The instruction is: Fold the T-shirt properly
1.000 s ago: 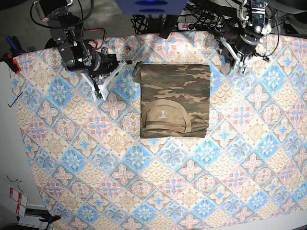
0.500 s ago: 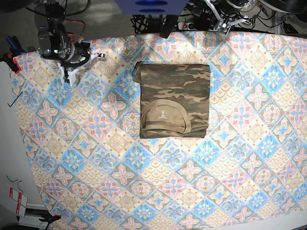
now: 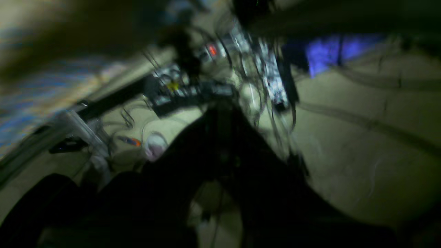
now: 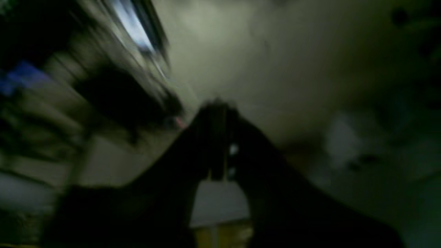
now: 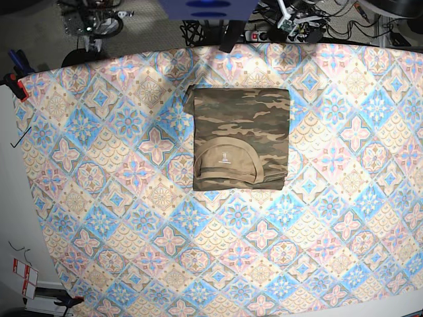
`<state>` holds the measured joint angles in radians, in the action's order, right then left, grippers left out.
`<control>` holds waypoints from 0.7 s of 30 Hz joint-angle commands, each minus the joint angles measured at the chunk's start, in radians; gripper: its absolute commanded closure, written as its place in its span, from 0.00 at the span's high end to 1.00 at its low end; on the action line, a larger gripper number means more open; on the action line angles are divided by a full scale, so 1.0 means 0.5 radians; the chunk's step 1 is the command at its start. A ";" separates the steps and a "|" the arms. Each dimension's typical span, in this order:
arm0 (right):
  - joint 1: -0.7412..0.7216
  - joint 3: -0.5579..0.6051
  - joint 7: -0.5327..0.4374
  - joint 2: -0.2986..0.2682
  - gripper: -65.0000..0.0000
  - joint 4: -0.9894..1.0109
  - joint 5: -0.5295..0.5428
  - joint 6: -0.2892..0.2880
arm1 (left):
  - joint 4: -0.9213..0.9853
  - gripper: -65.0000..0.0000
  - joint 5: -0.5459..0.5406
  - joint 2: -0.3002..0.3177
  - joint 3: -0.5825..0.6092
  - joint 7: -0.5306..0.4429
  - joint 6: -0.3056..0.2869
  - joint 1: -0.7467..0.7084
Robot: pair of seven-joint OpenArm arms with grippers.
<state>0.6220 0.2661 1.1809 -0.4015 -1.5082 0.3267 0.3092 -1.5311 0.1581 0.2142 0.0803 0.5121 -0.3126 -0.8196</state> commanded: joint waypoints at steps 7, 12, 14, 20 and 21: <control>-0.395 0.568 -0.485 0.068 0.02 1.011 -0.185 0.003 | 0.538 0.00 0.017 0.003 0.191 -0.016 -0.008 0.343; -0.721 0.783 -1.099 0.234 0.02 1.907 -0.192 0.000 | 1.173 0.00 0.017 0.003 0.197 -0.032 -0.015 0.766; -0.807 0.823 -1.360 0.283 0.02 2.183 -0.195 0.000 | 1.523 0.00 0.001 0.000 0.228 -0.139 -0.015 0.944; -0.945 0.933 -2.219 0.323 0.02 2.622 -0.195 0.000 | 2.744 0.00 0.014 -0.040 0.541 -0.817 -0.012 1.484; -0.945 0.933 -2.363 0.323 0.02 2.640 -0.195 0.000 | 2.781 0.00 0.017 -0.049 0.584 -0.909 -0.012 1.512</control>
<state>0.1383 0.7315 -0.0216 -0.2333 -0.1921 0.2237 0.3069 -0.1402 0.1650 0.1925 0.3702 0.0616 -0.3122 -0.0624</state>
